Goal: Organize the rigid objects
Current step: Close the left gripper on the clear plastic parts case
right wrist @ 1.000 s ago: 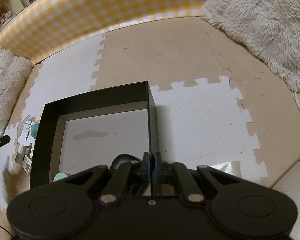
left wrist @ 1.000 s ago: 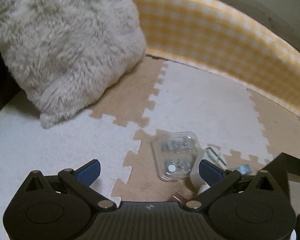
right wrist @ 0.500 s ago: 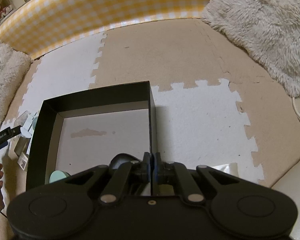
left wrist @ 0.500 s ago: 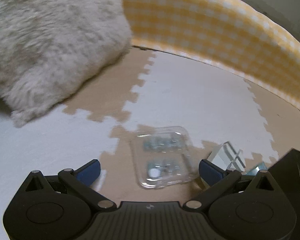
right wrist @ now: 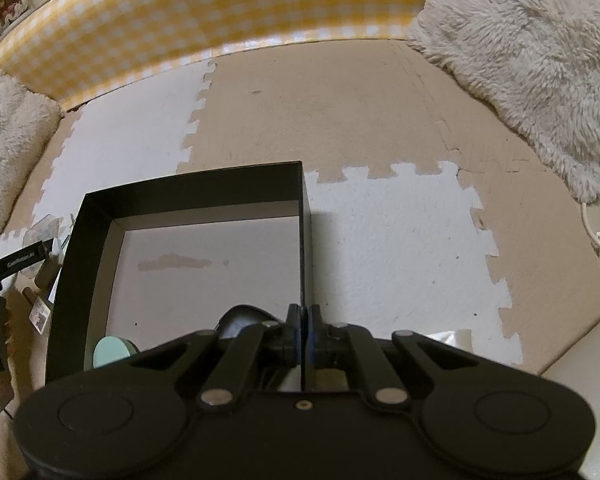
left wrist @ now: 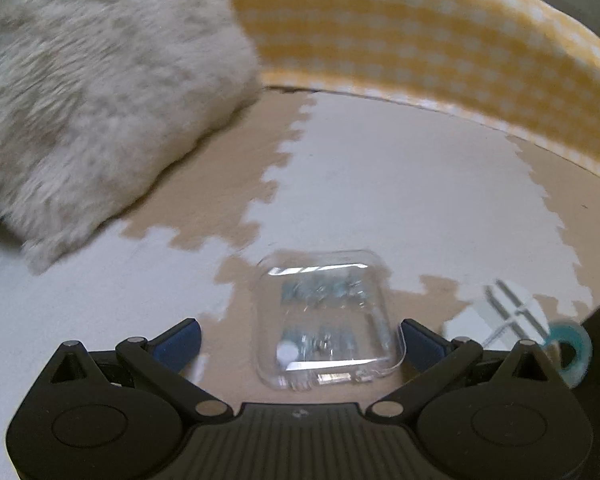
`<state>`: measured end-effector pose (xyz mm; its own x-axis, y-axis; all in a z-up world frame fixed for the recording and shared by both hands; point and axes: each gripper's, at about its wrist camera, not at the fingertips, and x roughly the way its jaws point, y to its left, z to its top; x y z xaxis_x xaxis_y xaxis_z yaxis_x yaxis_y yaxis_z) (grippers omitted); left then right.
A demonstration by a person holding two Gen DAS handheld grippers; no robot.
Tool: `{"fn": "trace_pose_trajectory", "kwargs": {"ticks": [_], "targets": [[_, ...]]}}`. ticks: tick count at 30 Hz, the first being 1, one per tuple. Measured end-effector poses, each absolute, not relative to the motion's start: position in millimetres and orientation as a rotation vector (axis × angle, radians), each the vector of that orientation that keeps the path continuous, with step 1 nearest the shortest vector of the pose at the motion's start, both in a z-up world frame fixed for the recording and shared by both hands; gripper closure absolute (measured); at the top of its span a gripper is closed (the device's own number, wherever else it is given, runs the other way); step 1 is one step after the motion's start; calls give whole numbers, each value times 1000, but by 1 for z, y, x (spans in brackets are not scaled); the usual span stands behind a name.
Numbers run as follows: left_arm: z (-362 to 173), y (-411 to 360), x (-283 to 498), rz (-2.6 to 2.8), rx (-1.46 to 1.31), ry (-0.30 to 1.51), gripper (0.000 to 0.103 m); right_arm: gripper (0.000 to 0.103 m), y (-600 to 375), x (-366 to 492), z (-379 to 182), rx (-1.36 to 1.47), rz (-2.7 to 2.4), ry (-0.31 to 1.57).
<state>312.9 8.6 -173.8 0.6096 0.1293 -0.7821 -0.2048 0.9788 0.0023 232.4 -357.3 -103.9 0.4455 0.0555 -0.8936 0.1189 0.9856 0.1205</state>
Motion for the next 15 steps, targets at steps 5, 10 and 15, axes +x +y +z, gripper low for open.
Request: {"fn": "trace_pose_trajectory", "kwargs": {"ticks": [5,10,15], "targets": [[-167,36,307,266,-188,903,0,100,-356,232,-104,166,-44,1110],[-165,42,310,209,-174,860,0,100,-356,231,-104,160,-40,1110],[-167,39,318,89,-95,827,6,100,-357,231,-104,159,-37,1111]]}}
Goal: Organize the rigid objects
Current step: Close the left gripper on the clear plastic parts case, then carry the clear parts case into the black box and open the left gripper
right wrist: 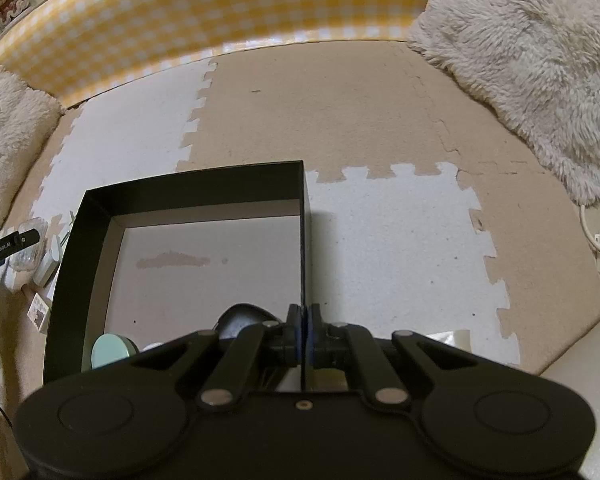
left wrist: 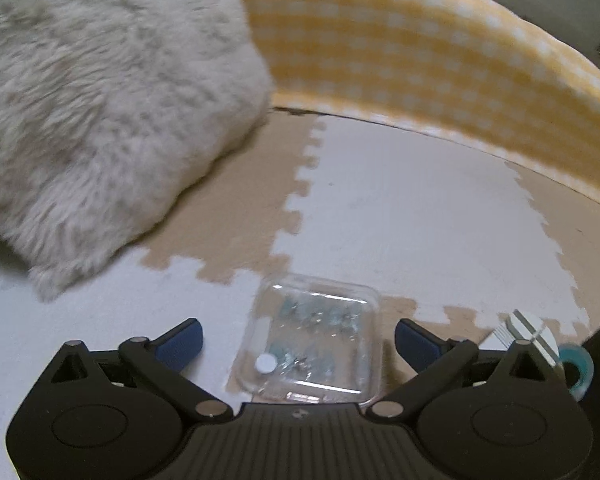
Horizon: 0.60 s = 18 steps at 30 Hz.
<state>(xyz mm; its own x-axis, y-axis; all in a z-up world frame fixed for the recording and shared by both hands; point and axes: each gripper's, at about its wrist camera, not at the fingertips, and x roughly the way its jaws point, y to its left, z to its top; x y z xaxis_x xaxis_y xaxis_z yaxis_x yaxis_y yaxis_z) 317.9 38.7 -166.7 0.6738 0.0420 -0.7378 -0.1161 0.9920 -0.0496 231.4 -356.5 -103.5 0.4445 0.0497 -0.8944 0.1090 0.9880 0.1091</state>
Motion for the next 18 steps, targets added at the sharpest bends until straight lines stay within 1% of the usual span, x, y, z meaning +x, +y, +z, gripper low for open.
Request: {"fn": "trace_pose_trajectory", "kwargs": {"ticks": [2,3,5,7,10,18], "targets": [[-170,40,321,43,-86,840,13,100,-355,232,-103,153,-37,1112],[-170,41,321,27,-71,838,13,100,-355,232,-103,152,-37,1112],[-170,40,321,4,-28,841,19,100,-355,231,-103,151,-36,1112],[-170,39,321,-11,-9,843,21,100,-355,232,-103,152,-36,1113],[-168,38,320,-7,-10,838,30,100,-354,231,-103,147,-37,1113],[-164,35,315,7,-90,851,30,100,-353,231,-104,146,-38,1114]]}}
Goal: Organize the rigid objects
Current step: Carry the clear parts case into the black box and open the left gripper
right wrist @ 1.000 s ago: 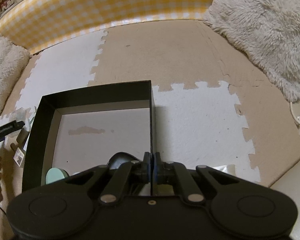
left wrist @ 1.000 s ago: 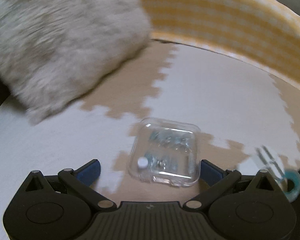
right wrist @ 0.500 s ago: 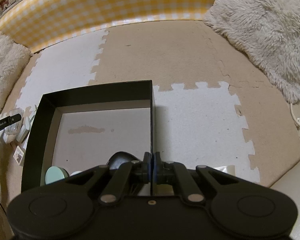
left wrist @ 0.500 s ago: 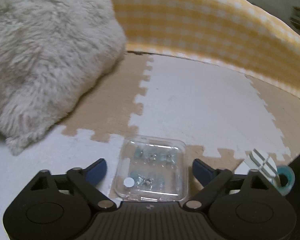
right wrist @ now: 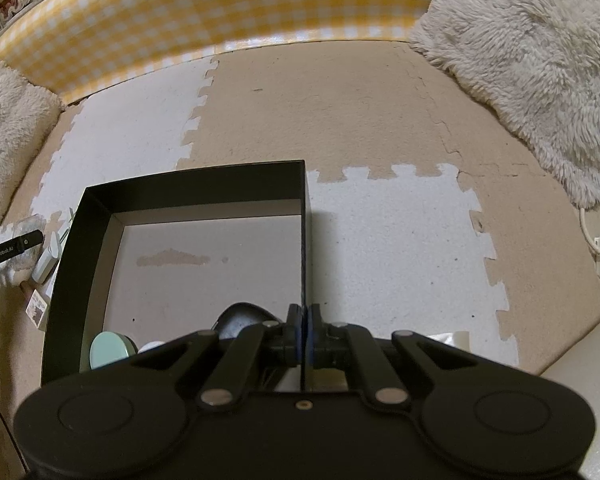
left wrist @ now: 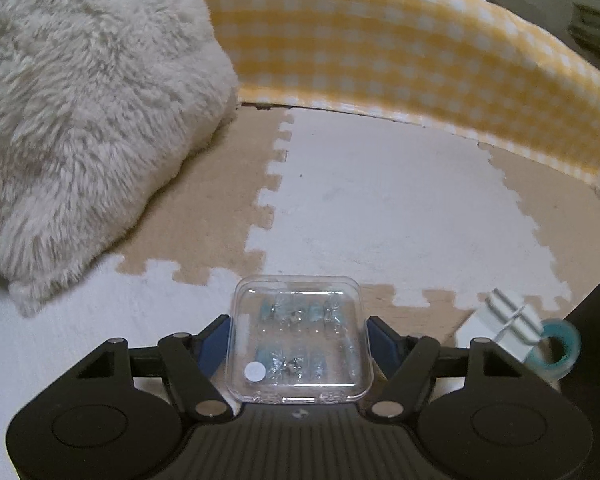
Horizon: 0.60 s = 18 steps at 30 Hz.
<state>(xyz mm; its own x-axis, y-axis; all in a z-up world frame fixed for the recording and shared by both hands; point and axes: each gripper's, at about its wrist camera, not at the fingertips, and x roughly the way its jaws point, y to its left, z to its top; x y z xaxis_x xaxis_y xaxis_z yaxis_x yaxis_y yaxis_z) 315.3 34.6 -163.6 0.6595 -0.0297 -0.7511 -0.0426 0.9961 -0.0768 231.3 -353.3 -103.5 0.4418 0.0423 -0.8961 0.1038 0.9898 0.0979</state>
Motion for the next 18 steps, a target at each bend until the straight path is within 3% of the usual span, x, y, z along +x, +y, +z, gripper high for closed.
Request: {"fn": "trace_pose_trajectory", "kwargs": {"ticks": [18], "targets": [[-89,-49,275,-237,-248,755,30,97,-356,223,-100,148,-29,1109]]}}
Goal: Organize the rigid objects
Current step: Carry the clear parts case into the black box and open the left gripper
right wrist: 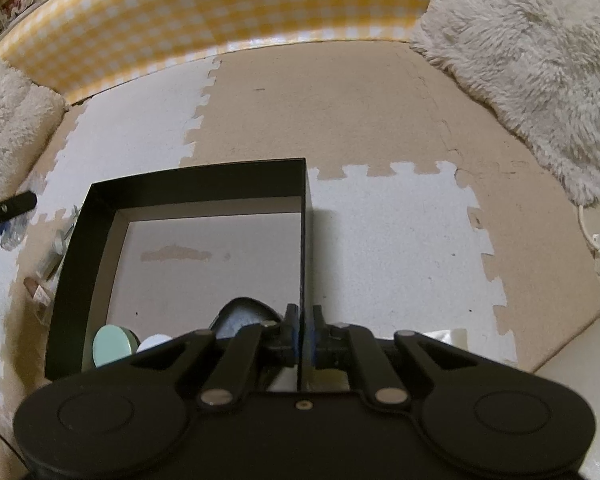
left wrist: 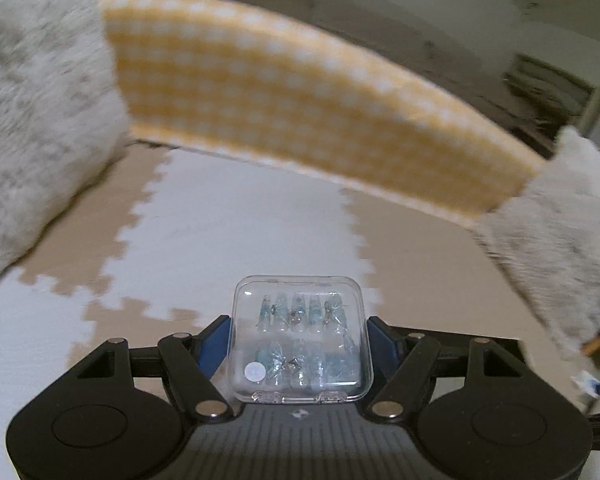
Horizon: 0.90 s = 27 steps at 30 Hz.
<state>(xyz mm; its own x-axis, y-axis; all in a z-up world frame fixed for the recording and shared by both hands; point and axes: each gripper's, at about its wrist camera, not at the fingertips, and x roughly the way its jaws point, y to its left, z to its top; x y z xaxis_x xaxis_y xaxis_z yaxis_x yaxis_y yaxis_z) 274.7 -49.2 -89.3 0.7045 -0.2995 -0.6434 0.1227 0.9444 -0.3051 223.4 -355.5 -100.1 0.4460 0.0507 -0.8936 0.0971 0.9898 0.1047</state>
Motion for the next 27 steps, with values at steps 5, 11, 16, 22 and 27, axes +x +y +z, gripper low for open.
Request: {"fn": "trace_pose_trajectory", "kwargs": {"ticks": [5,11,16,22,27], "targets": [[-78,-93,259,-352,-243,762,30,96,-353,214,-101,140,-28,1131],[-88,-147,249,-464,-236,811,30,99,-347,211,-101,108,-25,1139],[-112,-180,258,-497,-245,876,30,99,-350,210,-102,113,-8,1136],[-140,-207,276,-486,-288,929,30,99,-352,210,-102,120,2,1132],[-158,-224,284,-453,-273,949,30,99,-351,209,-102,109,12,1129]]}}
